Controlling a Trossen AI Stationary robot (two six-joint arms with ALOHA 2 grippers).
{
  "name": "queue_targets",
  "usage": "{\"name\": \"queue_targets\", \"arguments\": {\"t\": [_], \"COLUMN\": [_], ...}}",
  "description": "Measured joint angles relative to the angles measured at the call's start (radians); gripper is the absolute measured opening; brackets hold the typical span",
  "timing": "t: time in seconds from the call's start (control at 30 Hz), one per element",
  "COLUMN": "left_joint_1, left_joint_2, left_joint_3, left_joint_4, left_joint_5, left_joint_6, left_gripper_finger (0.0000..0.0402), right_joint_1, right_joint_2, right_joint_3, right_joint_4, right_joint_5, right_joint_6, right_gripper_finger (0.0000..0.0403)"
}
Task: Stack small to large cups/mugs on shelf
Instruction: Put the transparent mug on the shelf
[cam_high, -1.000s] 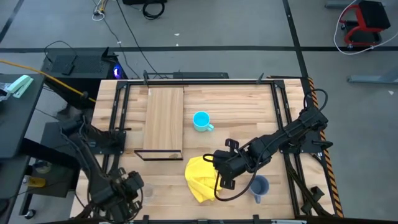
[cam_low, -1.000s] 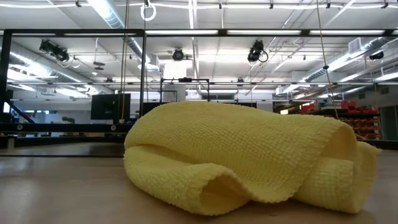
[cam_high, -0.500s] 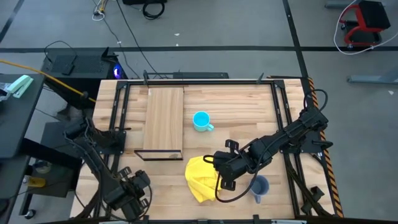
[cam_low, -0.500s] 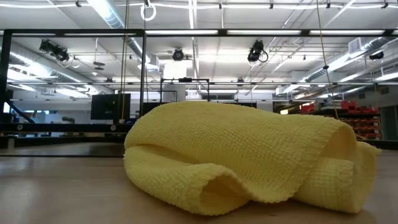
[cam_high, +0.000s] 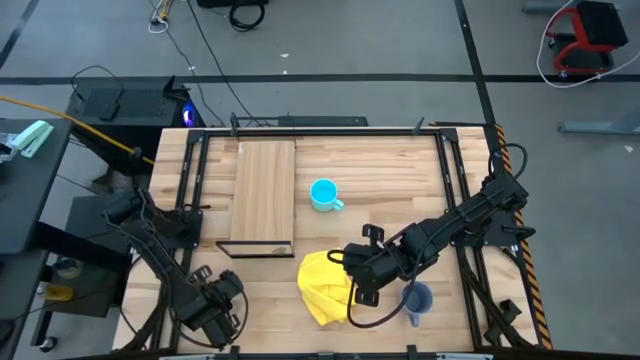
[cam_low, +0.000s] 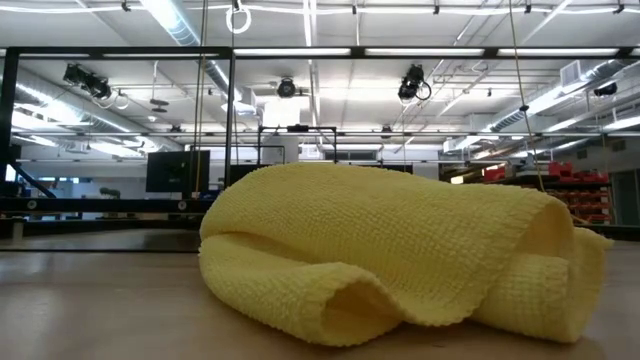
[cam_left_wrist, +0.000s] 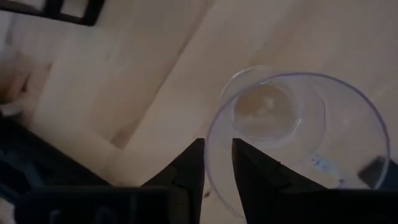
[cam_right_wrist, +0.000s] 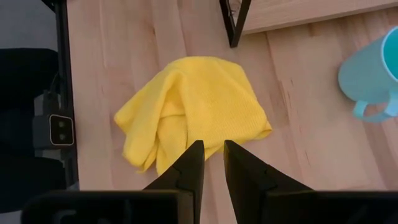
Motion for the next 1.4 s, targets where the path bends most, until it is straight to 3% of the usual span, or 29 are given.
{"name": "queue_targets", "arguments": {"t": [0.27,0.57,0.87,1.1,1.4], "left_joint_1": [0.009,0.062,0.168,0.313,0.536], "left_joint_2": [-0.001,-0.013,-0.015,-0.014,-0.013], "left_joint_3": [0.001,0.006,0.252,0.474,0.571], "left_joint_4": [0.056,0.156,0.135,0.007,0.010], "left_joint_5": [0.000,0.031,0.005,-0.102,-0.110], "left_joint_6": [0.026,0.131,0.382,0.619,0.875], "left_gripper_finger": [0.0015,0.0008,0.0007,0.0006,0.0006], "right_joint_1": [0.000,0.000,0.012,0.046,0.087], "right_joint_2": [0.000,0.000,0.000,0.000,0.000], "right_joint_3": [0.000,0.000,0.000,0.001,0.001], "right_joint_4": [0.001,0.002,-0.004,-0.183,-0.283], "right_joint_5": [0.001,0.017,0.014,0.049,0.120], "right_joint_6": [0.000,-0.007,0.006,0.210,0.330], "right_gripper_finger": [0.0070,0.0070,0.0070,0.0070,0.0070]}}
